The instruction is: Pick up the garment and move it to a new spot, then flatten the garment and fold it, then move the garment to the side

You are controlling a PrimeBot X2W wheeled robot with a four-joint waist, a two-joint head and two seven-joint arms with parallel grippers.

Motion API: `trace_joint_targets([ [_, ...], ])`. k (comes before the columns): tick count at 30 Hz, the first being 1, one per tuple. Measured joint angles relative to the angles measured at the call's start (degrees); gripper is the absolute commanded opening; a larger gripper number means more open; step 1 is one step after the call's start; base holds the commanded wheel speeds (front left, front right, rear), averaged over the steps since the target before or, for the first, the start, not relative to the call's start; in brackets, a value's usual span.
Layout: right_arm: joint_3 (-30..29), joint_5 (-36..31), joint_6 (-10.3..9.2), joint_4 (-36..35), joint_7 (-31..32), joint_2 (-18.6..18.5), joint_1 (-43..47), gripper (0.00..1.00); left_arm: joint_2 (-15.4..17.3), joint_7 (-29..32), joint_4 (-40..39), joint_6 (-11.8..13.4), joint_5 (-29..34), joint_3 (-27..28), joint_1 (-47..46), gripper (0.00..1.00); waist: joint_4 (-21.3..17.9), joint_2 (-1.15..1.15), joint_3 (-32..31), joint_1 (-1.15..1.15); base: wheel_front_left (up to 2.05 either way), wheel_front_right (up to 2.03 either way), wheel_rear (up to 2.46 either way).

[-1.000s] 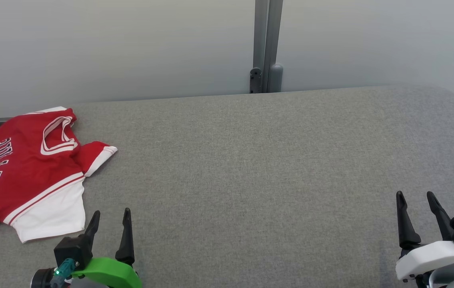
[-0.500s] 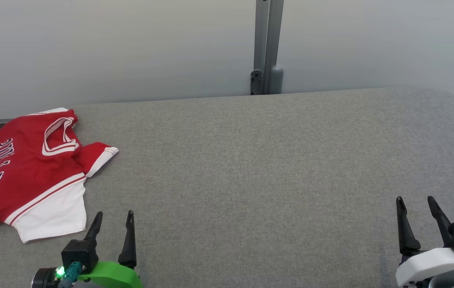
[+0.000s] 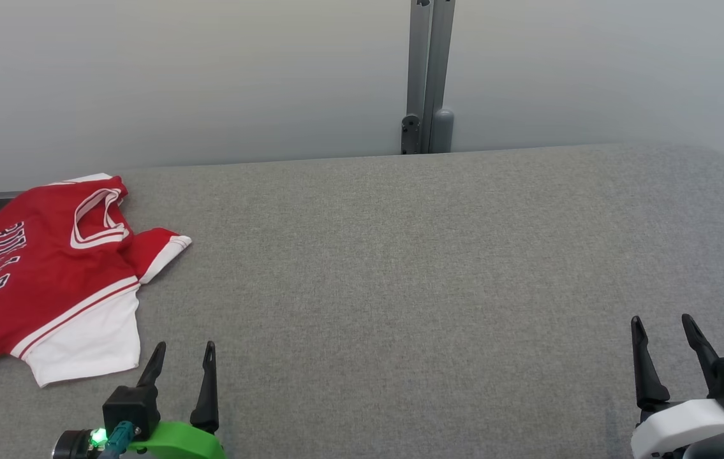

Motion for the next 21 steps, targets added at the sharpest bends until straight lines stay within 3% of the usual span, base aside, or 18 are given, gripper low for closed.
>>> trace_joint_targets([
  [13, 0.1, 0.4, 0.01, 0.1, 0.0, -0.2, 0.1, 1.00, -0.5, 0.0, 0.5, -0.7, 0.2, 0.6, -0.1, 1.00, 0.4, 0.00, -0.4, 0.00, 0.00, 0.00, 0.00],
  [21, 0.4, 0.6, 0.01, 0.2, 0.0, 0.0, 0.8, 1.00, -0.6, 0.0, 0.5, -1.0, 0.6, 0.4, -0.5, 1.00, 3.6, 0.00, -0.7, 0.00, 0.00, 0.00, 0.00],
])
